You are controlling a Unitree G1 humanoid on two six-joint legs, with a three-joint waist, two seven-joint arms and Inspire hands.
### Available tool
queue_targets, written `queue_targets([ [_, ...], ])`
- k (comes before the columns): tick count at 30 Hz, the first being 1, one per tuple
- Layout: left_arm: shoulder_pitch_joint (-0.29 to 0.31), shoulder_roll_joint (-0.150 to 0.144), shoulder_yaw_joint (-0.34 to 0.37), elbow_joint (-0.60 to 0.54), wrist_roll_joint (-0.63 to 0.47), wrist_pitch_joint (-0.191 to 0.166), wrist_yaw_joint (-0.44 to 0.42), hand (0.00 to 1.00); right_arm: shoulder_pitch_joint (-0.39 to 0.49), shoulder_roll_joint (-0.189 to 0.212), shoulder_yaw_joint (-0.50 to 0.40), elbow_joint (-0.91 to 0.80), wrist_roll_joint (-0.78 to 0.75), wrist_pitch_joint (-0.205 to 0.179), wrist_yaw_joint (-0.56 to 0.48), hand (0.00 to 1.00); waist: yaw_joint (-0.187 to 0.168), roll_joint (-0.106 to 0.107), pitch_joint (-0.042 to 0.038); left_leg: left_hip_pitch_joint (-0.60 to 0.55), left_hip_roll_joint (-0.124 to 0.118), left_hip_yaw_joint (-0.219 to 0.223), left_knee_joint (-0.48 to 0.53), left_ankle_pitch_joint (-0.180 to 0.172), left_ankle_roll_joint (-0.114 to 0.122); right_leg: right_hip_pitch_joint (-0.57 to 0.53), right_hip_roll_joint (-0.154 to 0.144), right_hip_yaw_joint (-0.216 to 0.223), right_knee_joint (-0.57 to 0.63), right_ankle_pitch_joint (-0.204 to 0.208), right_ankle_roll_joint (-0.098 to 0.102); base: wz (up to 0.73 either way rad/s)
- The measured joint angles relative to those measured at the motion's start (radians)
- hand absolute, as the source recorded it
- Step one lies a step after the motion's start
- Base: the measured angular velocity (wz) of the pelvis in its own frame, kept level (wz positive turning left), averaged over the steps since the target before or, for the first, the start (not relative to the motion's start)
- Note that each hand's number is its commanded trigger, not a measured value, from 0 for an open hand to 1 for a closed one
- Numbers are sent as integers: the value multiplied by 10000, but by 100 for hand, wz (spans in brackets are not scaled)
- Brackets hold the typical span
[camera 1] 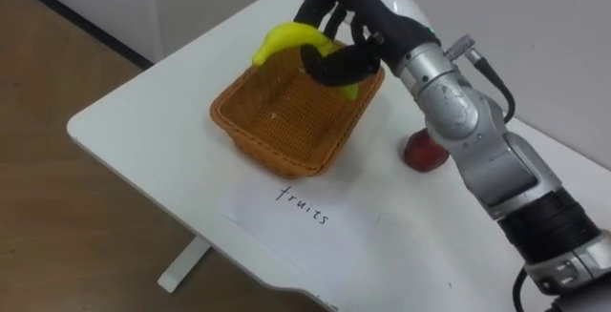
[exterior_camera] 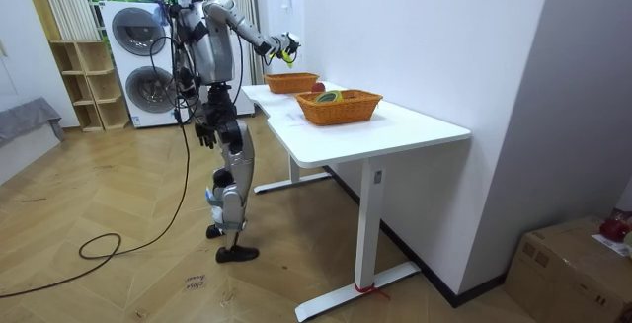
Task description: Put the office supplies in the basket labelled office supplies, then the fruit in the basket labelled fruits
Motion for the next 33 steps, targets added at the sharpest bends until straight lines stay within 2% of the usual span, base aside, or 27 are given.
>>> queue_targets([
  [2, 0, -1, 0, 3, 0, 12, 7, 0, 1, 0, 4, 83, 15, 0, -85, 46, 1, 9, -7, 7, -2, -5, 9, 1, 0, 16, -1, 1, -4, -3, 4, 2],
  [3, 0, -1, 1, 5, -2, 15, 8, 0, 1, 0, 4, 134, 31, -1, -111, 17, -1, 15, -11, 11, -5, -9, 17, 1, 0, 28, -3, 1, -8, -3, 5, 4],
  [4, -1, 0, 1, 9, -2, 25, 8, 0, 1, 0, 6, 300, 115, -1, -193, 0, -1, 15, -28, 17, -20, -20, 42, 1, 0, 60, -13, 2, -31, -5, 8, 4],
  [5, 3, 3, 1, 9, -3, 38, 13, 0, 1, -1, 9, 485, 189, -1, -227, 0, 0, 4, -68, 13, -40, -30, 52, 1, 1, 91, -23, 3, -83, -8, 13, 4],
  [10, 3, 6, -1, 11, -5, 163, 21, 0, 1, -1, 72, 890, 459, 3, -373, 0, -1, -16, -110, -5, -89, -64, 86, 3, 4, 125, -63, 0, -115, -36, 53, 1],
  [13, 7, 7, -6, 16, -5, 166, 21, 0, 1, -3, 252, 1222, 630, 15, -412, 0, -2, -65, -180, 2, -94, -74, 101, 4, 5, 143, -60, -5, -104, -35, 52, 0],
  [33, 0, 10, -197, 149, -11, 228, -21, 0, 2, 3, 389, 1456, 732, 14, -410, 0, -21, -57, -172, 14, -108, -194, 120, 5, 9, 143, -80, -32, 17, -37, 54, 1],
])
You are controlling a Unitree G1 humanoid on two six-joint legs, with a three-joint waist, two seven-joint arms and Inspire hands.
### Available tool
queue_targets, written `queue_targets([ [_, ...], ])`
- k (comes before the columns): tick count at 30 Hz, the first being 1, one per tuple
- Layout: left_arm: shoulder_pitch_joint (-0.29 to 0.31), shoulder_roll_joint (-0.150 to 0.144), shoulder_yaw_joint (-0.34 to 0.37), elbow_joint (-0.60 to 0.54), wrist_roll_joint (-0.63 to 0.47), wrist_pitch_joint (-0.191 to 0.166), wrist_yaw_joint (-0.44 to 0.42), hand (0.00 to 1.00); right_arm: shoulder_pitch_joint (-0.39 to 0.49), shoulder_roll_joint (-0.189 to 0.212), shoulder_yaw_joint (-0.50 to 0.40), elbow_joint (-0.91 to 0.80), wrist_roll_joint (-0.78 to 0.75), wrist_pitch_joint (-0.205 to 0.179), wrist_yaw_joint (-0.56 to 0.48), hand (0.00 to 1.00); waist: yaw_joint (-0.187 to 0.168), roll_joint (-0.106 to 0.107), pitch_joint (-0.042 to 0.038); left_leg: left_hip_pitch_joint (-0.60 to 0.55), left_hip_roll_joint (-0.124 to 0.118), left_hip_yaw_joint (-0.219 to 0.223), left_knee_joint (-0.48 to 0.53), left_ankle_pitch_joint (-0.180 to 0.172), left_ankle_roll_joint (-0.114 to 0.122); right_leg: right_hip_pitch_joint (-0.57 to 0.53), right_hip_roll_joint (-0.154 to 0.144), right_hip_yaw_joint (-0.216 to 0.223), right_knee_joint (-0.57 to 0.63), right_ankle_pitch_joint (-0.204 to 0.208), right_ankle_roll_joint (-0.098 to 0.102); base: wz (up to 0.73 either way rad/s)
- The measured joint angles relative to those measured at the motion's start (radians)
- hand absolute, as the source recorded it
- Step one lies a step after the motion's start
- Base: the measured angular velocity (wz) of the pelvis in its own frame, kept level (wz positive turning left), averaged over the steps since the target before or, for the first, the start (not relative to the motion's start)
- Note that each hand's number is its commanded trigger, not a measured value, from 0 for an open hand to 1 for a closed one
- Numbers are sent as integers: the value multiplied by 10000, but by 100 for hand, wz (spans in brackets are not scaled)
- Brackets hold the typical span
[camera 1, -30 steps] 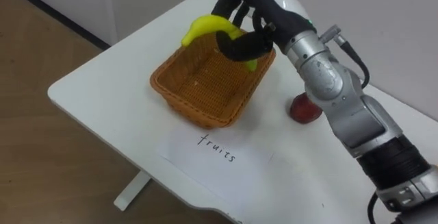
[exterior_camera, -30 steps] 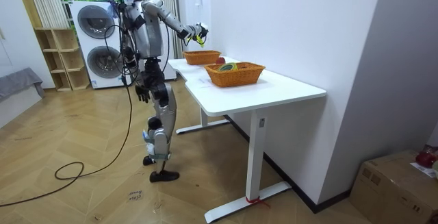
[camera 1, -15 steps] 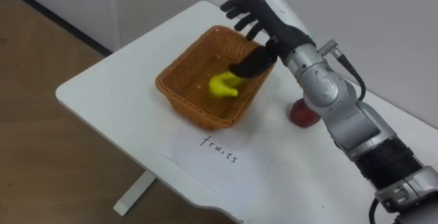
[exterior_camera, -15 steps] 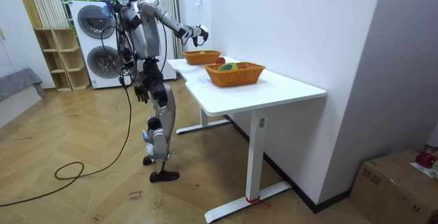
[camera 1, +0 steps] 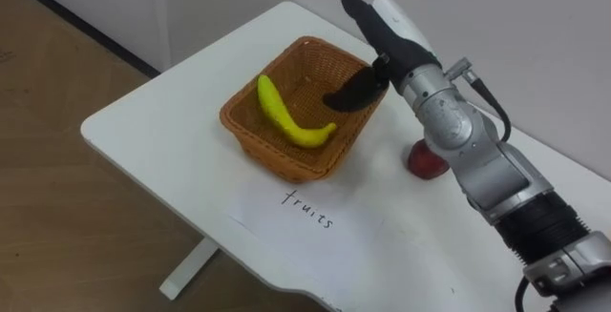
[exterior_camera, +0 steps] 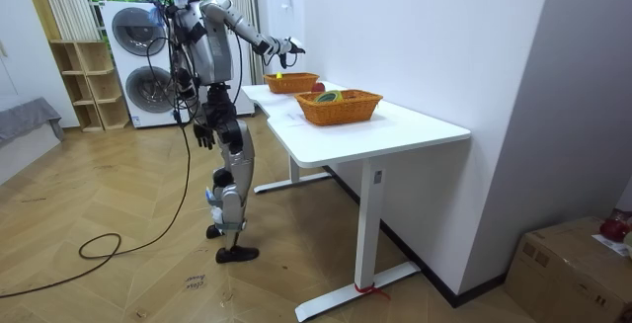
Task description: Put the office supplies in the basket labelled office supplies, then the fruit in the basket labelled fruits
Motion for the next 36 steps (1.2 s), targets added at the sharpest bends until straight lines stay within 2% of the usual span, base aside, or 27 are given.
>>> queue_targets([
  [14, -9, -1, 8, -3, -2, -17, 0, 0, -2, -11, -19, -26, 31, -12, -85, 0, -121, -18, -4, -10, 5, -10, -26, 0, 1, -31, 2, 40, 9, -1, 2, 0],
  [19, -12, -1, 11, -1, -2, -63, 1, 0, -1, -23, -68, -75, 161, -88, -92, 0, -344, -40, -6, -9, 4, 13, -26, 1, 2, -33, 5, 48, 8, -1, 2, 0],
  [22, 7, -15, 12, 16, -1, -91, -5, 0, 3, -19, -405, -261, 529, -102, -107, 0, -551, -23, 5, -9, 1, 73, 20, 1, 1, -4, -2, 70, 8, -1, 2, 0],
  [25, 2, -134, 21, 7, 0, -91, -7, 0, 13, -26, -850, -557, 897, -318, -312, 0, -656, 59, 50, 10, 4, 165, 26, 1, 2, -13, -1, 204, 6, -1, 2, -8],
  [27, -2, -281, 12, -4, 0, -94, 20, 0, 29, -24, -918, -792, 976, -450, -504, 0, -696, 219, 134, 84, 6, 234, 13, -1, 4, -6, 5, 407, 8, 0, 2, -17],
  [28, -8, -310, 10, -5, 0, -99, 27, 0, 33, -20, -918, -821, 980, -513, -551, 0, -743, 262, 144, 85, 5, 244, 9, -2, 5, -12, 5, 429, 9, 0, 2, -11],
  [32, 6, -375, 5, -28, 4, -107, 81, 0, 123, -18, -921, -832, 1240, -618, -666, 0, -844, 503, 71, 155, 47, 466, -25, -2, 4, -37, 51, 646, 22, 6, -8, -13],
  [35, 87, -443, 8, -136, 3, -123, 186, 0, 329, -16, -1016, -828, 1988, -624, -750, 0, -887, 582, -7, 196, 51, 496, -38, -1, 4, -4, 52, 642, 21, 7, -8, -2],
  [36, 87, -459, 9, -143, 3, -123, 244, 0, 373, -8, -1063, -821, 2149, -624, -769, 0, -885, 587, -5, 219, 54, 503, -43, -1, 4, 11, 53, 641, 21, 7, -8, -4],
])
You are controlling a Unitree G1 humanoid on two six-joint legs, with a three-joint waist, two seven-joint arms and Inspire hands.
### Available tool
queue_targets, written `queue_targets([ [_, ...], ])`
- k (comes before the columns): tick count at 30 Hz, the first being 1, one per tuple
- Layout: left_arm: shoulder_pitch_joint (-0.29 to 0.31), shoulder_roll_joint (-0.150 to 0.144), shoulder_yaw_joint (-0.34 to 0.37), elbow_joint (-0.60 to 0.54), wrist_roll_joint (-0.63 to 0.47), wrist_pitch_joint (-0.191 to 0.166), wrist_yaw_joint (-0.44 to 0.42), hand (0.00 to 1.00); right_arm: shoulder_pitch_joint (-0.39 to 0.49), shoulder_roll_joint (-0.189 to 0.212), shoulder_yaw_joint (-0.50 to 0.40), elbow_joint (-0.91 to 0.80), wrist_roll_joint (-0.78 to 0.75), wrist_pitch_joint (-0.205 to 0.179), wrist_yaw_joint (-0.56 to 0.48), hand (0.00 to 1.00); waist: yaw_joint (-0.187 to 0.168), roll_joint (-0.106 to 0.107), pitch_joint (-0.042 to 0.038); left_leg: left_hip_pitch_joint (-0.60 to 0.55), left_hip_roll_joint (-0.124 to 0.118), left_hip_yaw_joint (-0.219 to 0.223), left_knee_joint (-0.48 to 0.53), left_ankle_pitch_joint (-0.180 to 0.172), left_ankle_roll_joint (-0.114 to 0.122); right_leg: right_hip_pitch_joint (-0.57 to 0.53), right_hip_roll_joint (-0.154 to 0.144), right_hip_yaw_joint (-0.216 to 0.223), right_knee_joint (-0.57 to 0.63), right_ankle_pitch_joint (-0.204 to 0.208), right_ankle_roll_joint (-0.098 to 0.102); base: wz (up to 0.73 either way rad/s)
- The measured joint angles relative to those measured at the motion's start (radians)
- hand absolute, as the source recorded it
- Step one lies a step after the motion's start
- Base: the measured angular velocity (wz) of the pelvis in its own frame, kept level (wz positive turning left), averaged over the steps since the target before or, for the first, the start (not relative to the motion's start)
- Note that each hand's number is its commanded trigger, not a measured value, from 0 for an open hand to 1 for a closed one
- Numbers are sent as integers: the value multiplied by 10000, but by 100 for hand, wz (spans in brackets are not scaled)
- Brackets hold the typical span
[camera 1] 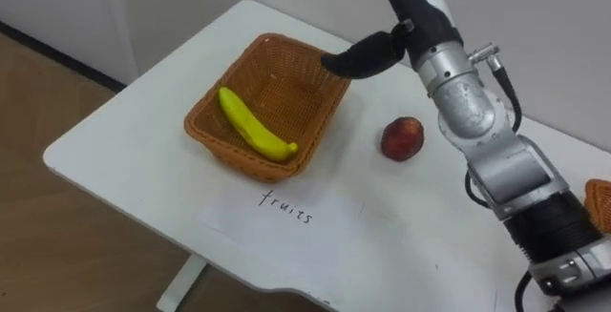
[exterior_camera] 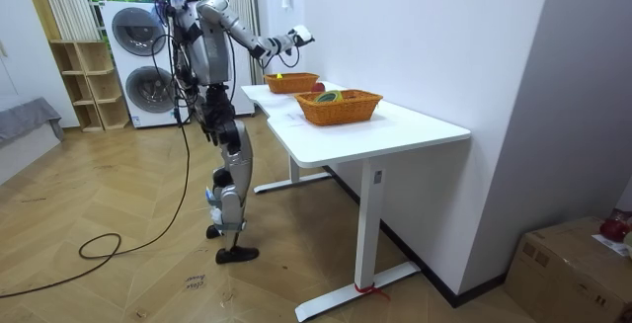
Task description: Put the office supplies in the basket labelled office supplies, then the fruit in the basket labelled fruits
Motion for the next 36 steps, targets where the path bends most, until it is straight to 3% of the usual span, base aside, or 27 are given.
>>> queue_targets([
  [4, 136, -90, 7, -34, -2, 16, 242, 0, 433, 49, -457, 77, 1193, 1, -343, 0, 32, 27, 14, 204, 19, 46, -75, 0, 0, 145, 5, -27, -5, 0, 1, -1],
  [6, 188, -175, 5, 38, -5, 58, 264, 0, 459, 61, -598, 370, 1616, 1, -421, 0, 17, 102, 54, 321, 17, 58, -84, -1, 1, 280, -6, -54, -13, 0, 2, 2],
  [10, 310, -433, -12, 39, -5, 60, 206, 0, 517, 157, -1040, 717, 2549, 1, -673, 0, -22, 337, 39, 385, 22, 163, -111, -4, 6, 315, -24, -43, 0, 3, 6, -4],
  [16, 433, -501, -24, 243, -7, 42, -18, 0, 517, 208, -1206, 1017, 2625, 0, -775, 0, -380, 620, -69, 477, 50, 197, -106, -3, 6, 389, -71, -59, 26, 2, 6, -1],
  [20, 376, -451, -350, 659, -70, 21, -59, 0, 516, 448, -1353, 1573, 2614, -307, -993, 0, -503, 760, -18, 556, 60, 219, -116, -4, 6, 437, -68, -48, 28, 1, 6, -3],
  [27, 167, -504, -620, 1297, -84, -175, -230, 0, 562, 457, -1351, 1799, 2624, -393, -988, 0, -562, 870, 14, 475, 61, 269, -116, -7, 6, 343, 9, -1, 20, 6, -1, -2],
  [31, 252, -540, -616, 1324, -85, -151, -239, 0, 836, 515, -1344, 1855, 2614, -443, -970, 0, -533, 940, -17, 460, 80, 434, -145, -5, 6, 251, 42, 248, 4, 6, -2, -10],
  [34, 276, -601, -606, 1213, -86, -145, -187, 0, 949, 604, -1344, 1990, 2572, -440, -977, 0, -630, 1045, -121, 262, 82, 540, -137, -2, 8, 14, 30, 278, 46, 9, -7, -9],
  [36, 213, -623, -604, 1114, -97, -165, -106, 0, 957, 631, -1344, 2090, 2516, -440, -982, 0, -679, 1048, -137, 115, 116, 673, -107, 6, 9, -252, 50, 504, 185, 9, -14, -15],
])
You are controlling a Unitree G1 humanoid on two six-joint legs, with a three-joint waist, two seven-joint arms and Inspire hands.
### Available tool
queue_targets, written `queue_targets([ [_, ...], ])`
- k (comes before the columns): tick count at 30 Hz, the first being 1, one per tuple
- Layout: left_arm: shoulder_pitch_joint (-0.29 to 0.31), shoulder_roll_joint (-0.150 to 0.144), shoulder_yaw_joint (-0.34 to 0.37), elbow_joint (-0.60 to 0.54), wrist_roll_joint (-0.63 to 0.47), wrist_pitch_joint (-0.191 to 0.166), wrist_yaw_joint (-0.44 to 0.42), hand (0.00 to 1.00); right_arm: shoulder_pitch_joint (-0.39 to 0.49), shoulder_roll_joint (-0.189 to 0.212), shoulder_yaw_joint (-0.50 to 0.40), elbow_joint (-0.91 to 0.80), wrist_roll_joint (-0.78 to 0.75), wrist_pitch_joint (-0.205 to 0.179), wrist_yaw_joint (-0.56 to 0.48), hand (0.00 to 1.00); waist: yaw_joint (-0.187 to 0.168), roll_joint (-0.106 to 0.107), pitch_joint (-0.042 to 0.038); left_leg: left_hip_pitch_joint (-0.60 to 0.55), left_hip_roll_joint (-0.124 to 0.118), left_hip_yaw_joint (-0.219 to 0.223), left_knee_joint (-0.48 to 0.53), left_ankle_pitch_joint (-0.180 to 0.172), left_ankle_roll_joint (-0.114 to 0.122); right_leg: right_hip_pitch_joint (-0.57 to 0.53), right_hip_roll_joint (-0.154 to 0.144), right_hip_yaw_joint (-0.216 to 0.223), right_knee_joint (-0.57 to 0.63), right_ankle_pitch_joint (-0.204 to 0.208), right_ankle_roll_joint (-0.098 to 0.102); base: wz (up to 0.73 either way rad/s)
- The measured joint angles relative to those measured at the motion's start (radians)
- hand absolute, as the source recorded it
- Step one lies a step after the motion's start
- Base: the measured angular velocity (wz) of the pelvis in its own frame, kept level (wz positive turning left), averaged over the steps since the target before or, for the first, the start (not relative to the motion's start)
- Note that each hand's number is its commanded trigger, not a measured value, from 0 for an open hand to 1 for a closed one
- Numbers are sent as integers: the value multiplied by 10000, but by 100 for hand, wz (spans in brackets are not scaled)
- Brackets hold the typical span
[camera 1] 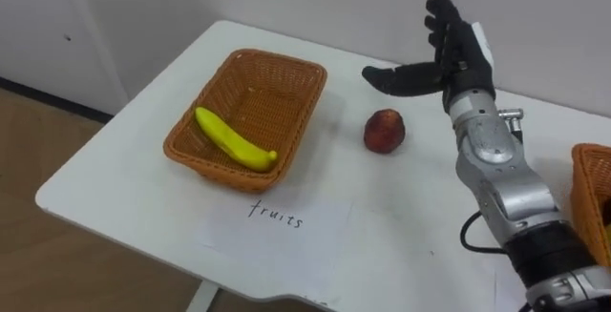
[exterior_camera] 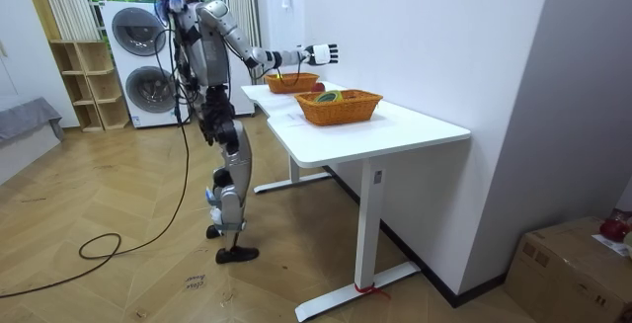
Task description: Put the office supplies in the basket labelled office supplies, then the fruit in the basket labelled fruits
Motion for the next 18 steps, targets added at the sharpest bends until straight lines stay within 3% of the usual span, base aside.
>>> queue_targets([
  [8, -636, -26, -277, 23, -438, -19, 1, 0, -3, 174, 50, 1126, 15, -28, 192, 0, -102, -128, 0, -105, 10, 137, 13, 1, 2, -141, -36, 18, -12, 42, -35, -5],
  [13, -645, -32, -450, 23, -797, -14, 8, 0, -3, 174, 46, 1313, 16, -27, 401, 0, -175, -118, 9, -180, 15, 140, 15, 5, 7, -221, -65, 23, -13, 46, -38, -1],
  [18, -478, -65, -474, 25, -796, -11, -4, 0, -3, 174, 40, 1339, 3, -27, 519, 0, -253, -92, 81, -197, 17, 139, 5, 5, 7, -250, -67, 18, -14, 46, -38, 0],
])
